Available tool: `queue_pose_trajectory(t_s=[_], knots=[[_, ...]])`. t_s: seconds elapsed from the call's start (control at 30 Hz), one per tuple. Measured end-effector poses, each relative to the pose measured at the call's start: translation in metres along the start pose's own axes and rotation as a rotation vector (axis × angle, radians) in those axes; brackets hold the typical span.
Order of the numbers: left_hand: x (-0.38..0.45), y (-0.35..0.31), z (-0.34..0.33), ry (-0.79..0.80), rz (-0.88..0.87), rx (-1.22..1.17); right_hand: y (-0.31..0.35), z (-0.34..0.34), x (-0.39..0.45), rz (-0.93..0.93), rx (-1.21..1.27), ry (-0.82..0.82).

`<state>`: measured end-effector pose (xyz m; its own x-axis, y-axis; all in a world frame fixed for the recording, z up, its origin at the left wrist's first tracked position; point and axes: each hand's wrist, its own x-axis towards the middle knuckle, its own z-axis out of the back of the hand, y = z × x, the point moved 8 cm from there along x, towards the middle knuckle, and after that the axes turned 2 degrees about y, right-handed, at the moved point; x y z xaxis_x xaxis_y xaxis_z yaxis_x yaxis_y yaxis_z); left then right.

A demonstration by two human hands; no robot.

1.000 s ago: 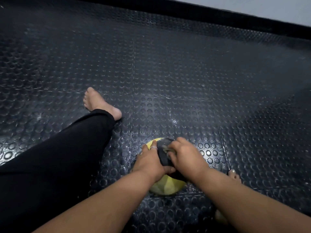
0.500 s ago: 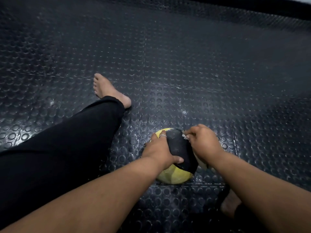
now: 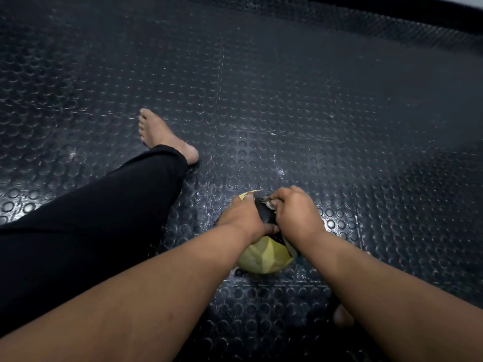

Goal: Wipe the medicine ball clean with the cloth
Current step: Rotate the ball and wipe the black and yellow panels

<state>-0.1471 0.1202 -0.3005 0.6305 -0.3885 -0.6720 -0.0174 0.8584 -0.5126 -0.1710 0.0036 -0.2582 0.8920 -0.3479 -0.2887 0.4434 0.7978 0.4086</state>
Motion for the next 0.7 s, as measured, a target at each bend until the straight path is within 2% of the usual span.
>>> queue_pose_trajectory(t_s=[0.37,0.5,0.57,0.63,0.7], knots=[[0.002,-0.006,0.006,-0.010,-0.012,0.026,-0.037,0.007,0.025,-0.201,0.097,-0.018],[-0.006,-0.003,0.000,-0.007,0.009,0.033,-0.047,0.004,0.013,-0.174,0.123,0.004],[-0.011,-0.003,-0.003,-0.017,0.010,0.039,-0.057,-0.001,0.008,-0.219,0.172,-0.006],[-0.015,-0.003,-0.006,-0.022,0.005,0.048,-0.064,-0.006,0.003,-0.265,0.200,-0.043],[-0.019,0.000,-0.008,-0.019,0.010,0.044,-0.053,-0.011,-0.008,-0.215,0.148,-0.079]])
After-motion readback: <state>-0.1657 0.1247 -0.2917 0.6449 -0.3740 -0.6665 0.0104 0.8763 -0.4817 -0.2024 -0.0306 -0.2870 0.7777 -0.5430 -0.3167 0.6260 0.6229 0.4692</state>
